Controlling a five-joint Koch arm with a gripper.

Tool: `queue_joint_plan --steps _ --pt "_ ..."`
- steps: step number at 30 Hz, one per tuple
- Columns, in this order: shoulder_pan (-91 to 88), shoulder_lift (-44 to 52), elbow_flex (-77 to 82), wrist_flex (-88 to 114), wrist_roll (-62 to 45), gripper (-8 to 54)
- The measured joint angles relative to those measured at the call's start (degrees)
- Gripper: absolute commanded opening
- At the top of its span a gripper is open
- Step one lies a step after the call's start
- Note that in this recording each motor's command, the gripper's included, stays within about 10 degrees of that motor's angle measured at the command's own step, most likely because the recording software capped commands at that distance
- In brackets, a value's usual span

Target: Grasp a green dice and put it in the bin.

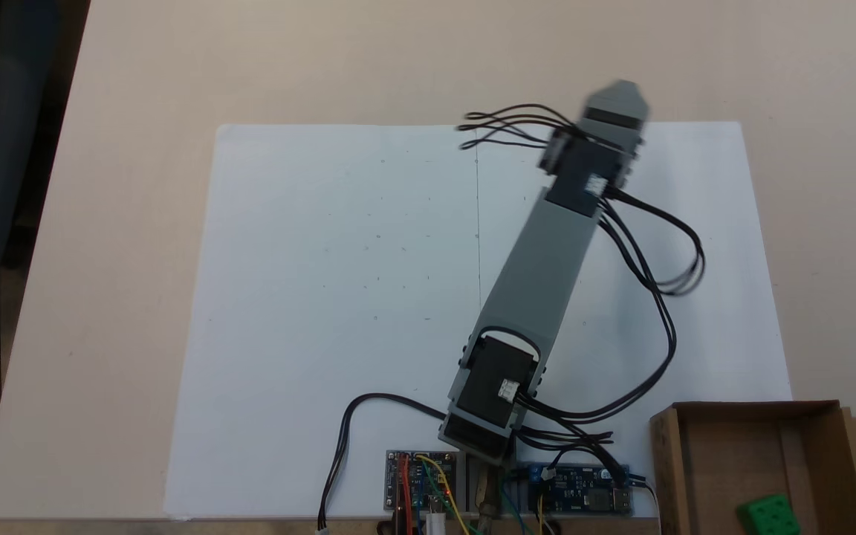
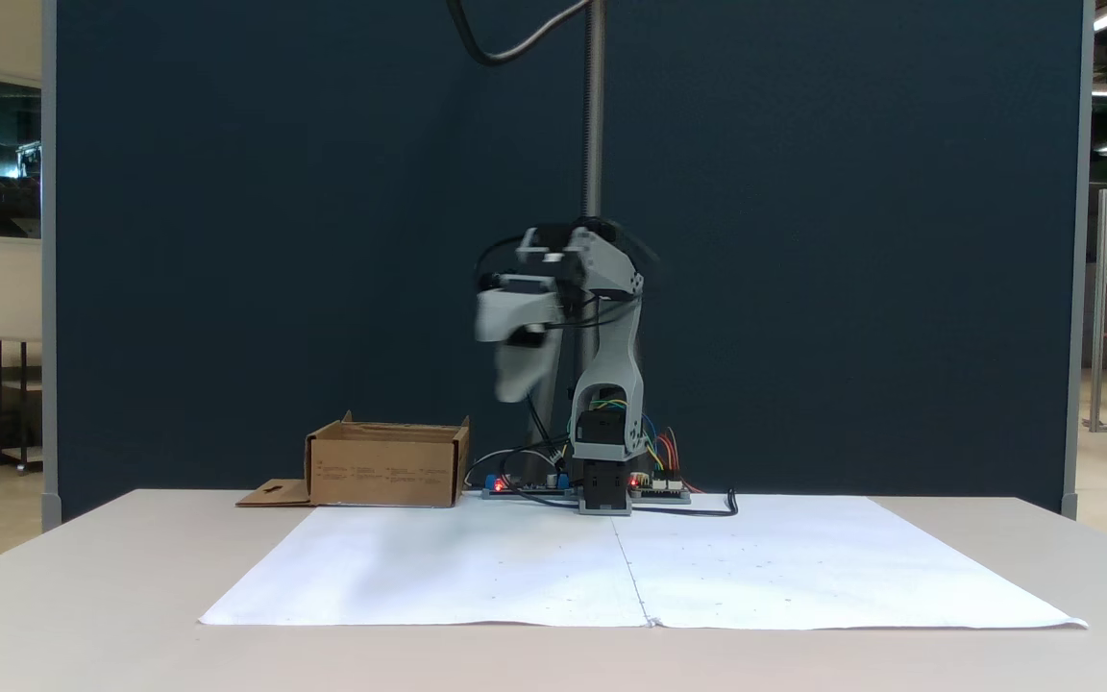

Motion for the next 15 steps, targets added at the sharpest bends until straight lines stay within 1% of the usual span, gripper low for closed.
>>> queue_joint_plan --steps 3,8,11,15 --pt "-7.8 1.1 2.3 -0.1 0.0 43.8" --pt "-17.8 3.9 14.9 -8.3 0.0 43.5" --pt "-20.6 5.9 20.6 -14.6 0.0 43.5" --pt "-21.1 11.1 31.0 -23.2 0.0 43.5"
